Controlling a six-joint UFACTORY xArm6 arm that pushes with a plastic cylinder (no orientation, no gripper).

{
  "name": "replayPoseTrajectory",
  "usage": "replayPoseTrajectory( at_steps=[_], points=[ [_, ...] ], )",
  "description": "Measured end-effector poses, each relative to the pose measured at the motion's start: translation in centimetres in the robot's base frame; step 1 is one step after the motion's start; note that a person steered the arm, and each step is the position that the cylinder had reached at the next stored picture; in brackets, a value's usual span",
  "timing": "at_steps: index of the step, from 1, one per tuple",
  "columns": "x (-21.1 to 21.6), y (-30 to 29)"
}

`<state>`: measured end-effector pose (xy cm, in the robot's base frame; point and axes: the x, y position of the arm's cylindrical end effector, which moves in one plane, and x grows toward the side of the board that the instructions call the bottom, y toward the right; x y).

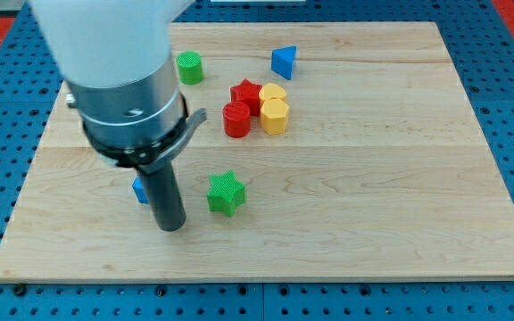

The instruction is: Slide the blue cube closer to the green circle

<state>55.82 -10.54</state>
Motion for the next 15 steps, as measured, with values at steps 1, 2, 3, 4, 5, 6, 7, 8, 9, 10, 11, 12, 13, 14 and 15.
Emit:
replayPoseTrajectory(
  at_steps=[1, 2, 3, 4, 5, 6, 7, 8, 9, 10, 11, 12, 13, 14, 15],
  points=[
    [-2.7, -4.0],
    [-9.7, -3.4],
    [-12.1, -0.2],
    [-11.8, 6.7],
    [-11.8, 8.5],
    [-12.1, 1.8],
    [-14.6, -0.6],
    [-14.0, 2.1],
    [-13.2, 3.4],
    [-12.3, 4.9],
    [-10.8, 7.9],
    [-11.0, 10.2],
    [-13.4, 5.3],
    [-15.0, 0.7],
    [-13.6, 2.0]
  ],
)
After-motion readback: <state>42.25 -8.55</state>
